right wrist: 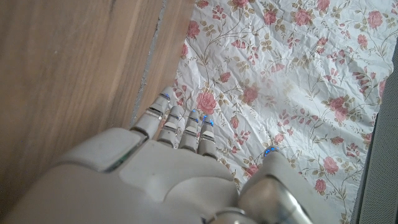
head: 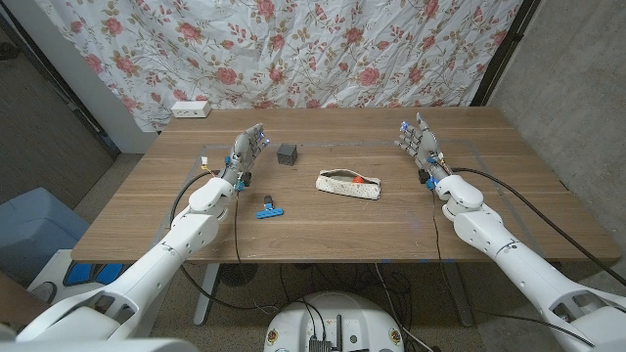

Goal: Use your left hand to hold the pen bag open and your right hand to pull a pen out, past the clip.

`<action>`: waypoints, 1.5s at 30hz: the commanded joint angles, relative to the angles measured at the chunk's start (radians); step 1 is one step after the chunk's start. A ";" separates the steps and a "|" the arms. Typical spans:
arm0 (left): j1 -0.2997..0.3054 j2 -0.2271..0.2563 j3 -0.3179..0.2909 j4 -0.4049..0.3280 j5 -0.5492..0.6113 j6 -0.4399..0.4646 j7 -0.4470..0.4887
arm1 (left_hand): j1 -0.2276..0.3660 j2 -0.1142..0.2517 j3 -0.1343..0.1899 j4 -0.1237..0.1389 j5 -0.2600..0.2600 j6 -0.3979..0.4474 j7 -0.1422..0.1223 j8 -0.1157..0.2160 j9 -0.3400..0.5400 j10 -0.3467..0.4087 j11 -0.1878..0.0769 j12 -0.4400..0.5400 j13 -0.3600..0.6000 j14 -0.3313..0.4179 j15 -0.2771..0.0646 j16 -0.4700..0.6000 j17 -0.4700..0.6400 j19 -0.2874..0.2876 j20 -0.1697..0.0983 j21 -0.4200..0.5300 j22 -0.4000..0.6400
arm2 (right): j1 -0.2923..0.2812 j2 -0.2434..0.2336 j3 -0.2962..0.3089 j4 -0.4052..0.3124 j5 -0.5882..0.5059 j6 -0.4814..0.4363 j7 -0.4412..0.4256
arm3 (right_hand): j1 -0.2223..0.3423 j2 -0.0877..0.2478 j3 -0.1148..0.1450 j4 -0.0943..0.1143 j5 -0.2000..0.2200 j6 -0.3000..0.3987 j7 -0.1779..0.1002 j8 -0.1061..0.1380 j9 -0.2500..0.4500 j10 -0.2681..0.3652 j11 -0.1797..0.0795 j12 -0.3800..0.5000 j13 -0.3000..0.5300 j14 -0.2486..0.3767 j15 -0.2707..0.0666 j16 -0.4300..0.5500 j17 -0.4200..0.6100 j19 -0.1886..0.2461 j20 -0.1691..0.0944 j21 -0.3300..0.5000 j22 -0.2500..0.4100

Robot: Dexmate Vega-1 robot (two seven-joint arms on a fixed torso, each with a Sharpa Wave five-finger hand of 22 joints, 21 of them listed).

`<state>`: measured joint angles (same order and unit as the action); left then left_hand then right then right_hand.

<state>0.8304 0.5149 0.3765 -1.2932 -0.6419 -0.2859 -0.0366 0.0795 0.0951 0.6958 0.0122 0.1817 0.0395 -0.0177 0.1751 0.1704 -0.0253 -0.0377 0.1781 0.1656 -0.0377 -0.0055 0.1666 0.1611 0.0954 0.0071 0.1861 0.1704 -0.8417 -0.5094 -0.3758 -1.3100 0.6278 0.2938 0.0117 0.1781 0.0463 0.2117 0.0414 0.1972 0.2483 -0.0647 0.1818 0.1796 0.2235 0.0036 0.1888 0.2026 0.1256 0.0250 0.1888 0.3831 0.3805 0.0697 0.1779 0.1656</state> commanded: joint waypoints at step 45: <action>0.017 0.217 0.090 -0.463 0.320 0.319 0.161 | 0.149 0.026 0.025 -0.198 -0.008 0.296 -0.109 0.042 0.001 0.123 -0.080 0.023 0.005 0.068 -0.035 0.012 0.003 0.043 -0.013 0.001 -0.003 | -0.078 -0.051 0.023 -0.107 -0.062 0.013 -0.093 | 0.018 0.022 0.025 -0.019 0.017 0.029 0.003 0.010 0.001 0.008 0.003 0.007 -0.004 0.009 -0.001 0.005 -0.033 -0.004 -0.006 0.008 0.004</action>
<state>0.8597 0.6864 0.4411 -1.6642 -0.4117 -0.0505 0.1031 0.2085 0.1212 0.7190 -0.1774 0.1769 0.3169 -0.1233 0.2080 0.1676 0.0845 -0.1100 0.1966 0.1654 0.0218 -0.0358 0.1742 0.1607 0.1347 -0.0001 0.1860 0.1674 -0.9160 -0.5590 -0.3589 -1.4258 0.5599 0.2881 -0.0941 0.1978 0.0661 0.2295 0.0234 0.2110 0.2661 -0.0645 0.1817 0.1792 0.2233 0.0035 0.1887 0.1999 0.1253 0.0251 0.1886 0.3496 0.3800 0.0694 0.1813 0.1652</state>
